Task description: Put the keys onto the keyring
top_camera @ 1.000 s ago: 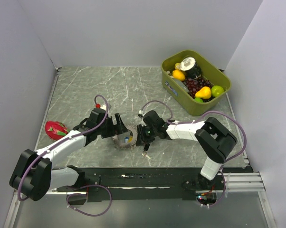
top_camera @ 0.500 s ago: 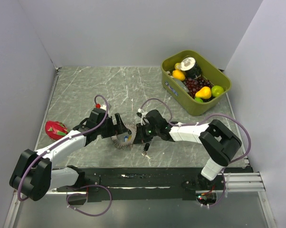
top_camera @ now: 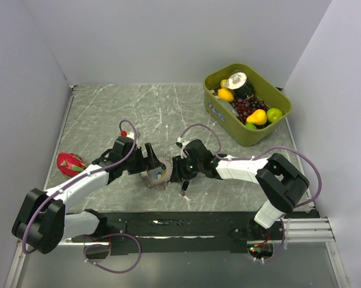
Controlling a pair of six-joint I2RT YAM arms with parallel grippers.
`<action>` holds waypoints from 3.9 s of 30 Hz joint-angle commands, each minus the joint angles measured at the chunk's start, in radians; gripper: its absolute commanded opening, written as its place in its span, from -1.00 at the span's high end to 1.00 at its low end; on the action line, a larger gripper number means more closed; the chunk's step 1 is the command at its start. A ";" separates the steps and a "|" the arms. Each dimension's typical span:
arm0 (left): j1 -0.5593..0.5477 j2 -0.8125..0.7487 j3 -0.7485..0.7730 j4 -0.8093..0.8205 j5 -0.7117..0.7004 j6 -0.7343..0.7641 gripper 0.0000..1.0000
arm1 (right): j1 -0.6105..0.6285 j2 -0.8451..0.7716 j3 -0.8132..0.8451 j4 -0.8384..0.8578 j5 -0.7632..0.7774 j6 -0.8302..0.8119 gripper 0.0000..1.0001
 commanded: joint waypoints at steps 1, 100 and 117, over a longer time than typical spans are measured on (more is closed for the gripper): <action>-0.003 -0.005 0.000 0.026 0.020 0.022 -0.97 | 0.002 0.027 0.053 -0.014 0.037 -0.027 -0.10; -0.003 -0.058 -0.012 0.001 0.009 0.059 -0.99 | 0.131 0.202 0.367 -0.287 0.068 -0.150 1.00; -0.003 -0.089 -0.007 -0.036 -0.009 0.082 -0.99 | 0.124 0.320 0.549 -0.493 -0.067 -0.288 0.73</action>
